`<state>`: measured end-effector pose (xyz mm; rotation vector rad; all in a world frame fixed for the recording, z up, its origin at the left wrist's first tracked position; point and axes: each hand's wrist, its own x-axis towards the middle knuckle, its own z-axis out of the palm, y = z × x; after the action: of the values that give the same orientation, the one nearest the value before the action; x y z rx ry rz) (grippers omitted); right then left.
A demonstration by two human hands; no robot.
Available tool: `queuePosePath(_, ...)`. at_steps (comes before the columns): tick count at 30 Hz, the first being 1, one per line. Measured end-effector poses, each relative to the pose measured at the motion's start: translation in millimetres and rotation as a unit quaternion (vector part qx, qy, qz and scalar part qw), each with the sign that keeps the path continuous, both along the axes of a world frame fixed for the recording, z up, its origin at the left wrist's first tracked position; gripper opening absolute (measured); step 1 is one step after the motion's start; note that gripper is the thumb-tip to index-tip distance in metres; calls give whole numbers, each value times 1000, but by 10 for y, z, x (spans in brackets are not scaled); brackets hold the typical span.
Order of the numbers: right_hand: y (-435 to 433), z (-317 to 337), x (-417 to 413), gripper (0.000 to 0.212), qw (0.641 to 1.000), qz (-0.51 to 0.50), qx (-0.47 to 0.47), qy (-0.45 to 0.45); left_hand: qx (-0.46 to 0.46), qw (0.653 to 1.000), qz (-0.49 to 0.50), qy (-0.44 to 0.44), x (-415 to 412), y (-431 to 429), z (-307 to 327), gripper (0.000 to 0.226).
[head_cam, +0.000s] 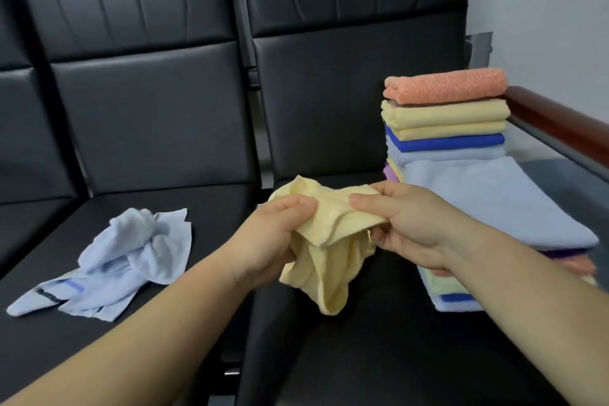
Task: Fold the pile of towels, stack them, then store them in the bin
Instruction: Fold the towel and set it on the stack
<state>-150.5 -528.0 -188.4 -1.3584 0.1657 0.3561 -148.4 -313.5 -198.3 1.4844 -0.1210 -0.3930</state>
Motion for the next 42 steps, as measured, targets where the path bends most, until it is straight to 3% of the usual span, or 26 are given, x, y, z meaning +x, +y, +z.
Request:
queuePosePath(7, 20, 10, -63, 43, 1000, -22, -7, -19, -5, 997, 78, 2, -20, 46, 35, 20)
queuePosePath(10, 22, 6, -100, 40, 999, -16, 8, -35, 3, 999, 32, -19, -29, 86, 55, 12)
queuePosePath(13, 7, 17, -115, 30, 998, -15, 32, -45, 80, 990, -71, -89, -77, 152, 93, 23)
queuePosePath(16, -11, 8, -119, 25, 998, -14, 49, -47, 227, 955, -135, -137, -107, 231, 107, 37)
queuePosePath(19, -2, -25, -128, 22, 999, -5, 29, -46, 282, 931, -138, -188, -112, 250, 86, 26)
queuePosePath(22, -3, -41, -134, 25, 999, 7, -6, -47, 245, 947, -99, -184, -91, 272, 97, 11)
queuePosePath(27, -19, -67, -156, 32, 990, 73, -105, -62, 101, 991, -31, -88, -63, 313, 70, 23)
queuePosePath(31, -15, -122, -148, 37, 969, 111, -210, -70, -9, 998, 54, -27, -18, 314, 111, 21)
queuePosePath(34, -12, -117, -164, 29, 929, 147, -323, -102, -112, 982, 146, 31, -36, 287, 201, 23)
queuePosePath(37, 3, -69, -200, 12, 908, 181, -357, -126, -112, 975, 177, 77, -26, 279, 194, 30)
queuePosePath(40, 25, -72, -201, 5, 913, 200, -328, -138, -69, 980, 161, 90, -8, 265, 144, 38)
queuePosePath(42, 41, -105, -192, 15, 916, 201, -319, -137, -37, 986, 152, 65, -8, 232, 127, 46)
